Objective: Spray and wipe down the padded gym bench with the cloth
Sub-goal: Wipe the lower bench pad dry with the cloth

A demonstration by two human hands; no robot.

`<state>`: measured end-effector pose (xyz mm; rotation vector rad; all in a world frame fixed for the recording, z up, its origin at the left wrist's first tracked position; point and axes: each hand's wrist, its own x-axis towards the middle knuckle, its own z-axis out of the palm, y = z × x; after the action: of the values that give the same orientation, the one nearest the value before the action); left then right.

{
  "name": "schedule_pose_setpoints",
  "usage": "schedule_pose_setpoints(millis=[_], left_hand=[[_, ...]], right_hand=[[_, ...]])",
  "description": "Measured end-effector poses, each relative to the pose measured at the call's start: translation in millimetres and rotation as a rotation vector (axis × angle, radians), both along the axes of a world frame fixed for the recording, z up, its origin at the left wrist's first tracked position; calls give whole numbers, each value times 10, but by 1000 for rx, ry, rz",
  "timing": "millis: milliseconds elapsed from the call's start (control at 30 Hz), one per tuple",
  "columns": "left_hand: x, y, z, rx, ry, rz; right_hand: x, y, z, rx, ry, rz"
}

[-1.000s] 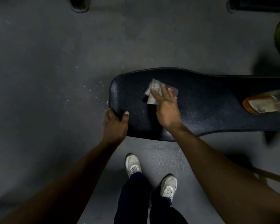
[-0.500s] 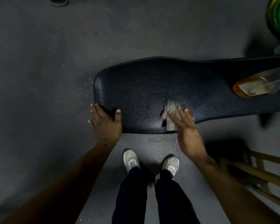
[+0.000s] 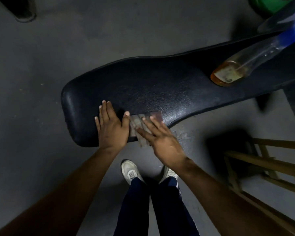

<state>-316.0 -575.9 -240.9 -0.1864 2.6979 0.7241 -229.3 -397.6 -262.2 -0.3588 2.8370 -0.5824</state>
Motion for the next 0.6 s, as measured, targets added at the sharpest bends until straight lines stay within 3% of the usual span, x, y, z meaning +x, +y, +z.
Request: schedule_pose_setpoints(millis=[200, 333, 400, 533, 600], left_hand=[[29, 176, -65, -76, -5, -57], [88, 383, -50, -107, 10, -70], [112, 514, -30, -100, 15, -82], [115, 816, 33, -93, 14, -94], [92, 928, 79, -92, 5, -105]], right_hand=[[-134, 1086, 126, -3, -135, -437], [-623, 1355, 89, -3, -123, -519], [-825, 1248, 144, 0, -146, -500], [-742, 962, 255, 30, -127, -172], [-526, 987, 204, -11, -123, -114]])
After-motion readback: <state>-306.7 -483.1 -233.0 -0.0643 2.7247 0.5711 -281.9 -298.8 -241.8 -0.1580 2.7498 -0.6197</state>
